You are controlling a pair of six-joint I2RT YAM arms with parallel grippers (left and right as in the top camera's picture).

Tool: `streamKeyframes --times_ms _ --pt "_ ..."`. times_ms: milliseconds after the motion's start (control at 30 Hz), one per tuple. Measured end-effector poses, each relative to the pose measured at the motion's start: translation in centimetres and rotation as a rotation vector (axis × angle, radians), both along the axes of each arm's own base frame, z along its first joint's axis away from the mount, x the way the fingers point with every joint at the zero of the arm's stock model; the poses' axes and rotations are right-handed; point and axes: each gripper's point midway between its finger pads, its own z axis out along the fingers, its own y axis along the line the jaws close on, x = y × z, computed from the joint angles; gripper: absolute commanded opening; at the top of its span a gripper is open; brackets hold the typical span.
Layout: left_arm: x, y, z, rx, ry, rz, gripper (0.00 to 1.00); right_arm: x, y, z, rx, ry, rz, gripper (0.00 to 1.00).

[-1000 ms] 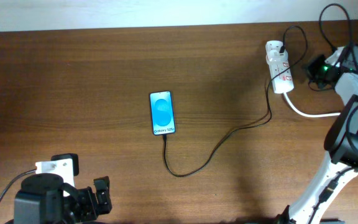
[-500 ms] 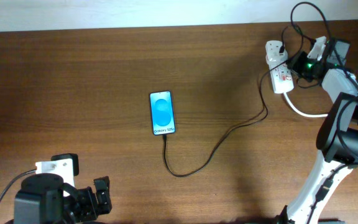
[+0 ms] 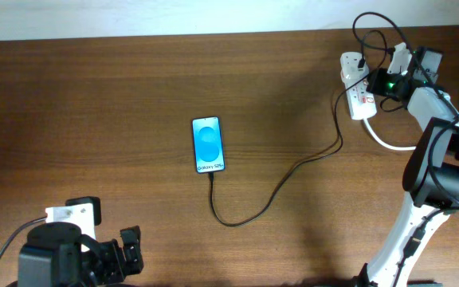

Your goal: Plug charger to phone and switch on socket

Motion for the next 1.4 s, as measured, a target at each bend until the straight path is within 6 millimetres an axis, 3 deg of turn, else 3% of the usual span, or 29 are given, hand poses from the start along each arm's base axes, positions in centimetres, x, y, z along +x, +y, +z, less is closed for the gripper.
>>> streamKeyframes --times_ms 800,1400 --pt "0.0 0.0 0.0 0.0 0.0 0.0 0.99 -0.6 0.6 -1.3 -0.021 0.041 0.032 0.04" --pt "0.0 0.0 0.0 0.0 0.0 0.0 0.99 -0.6 1.1 -1.5 -0.135 0.103 0.011 0.04"
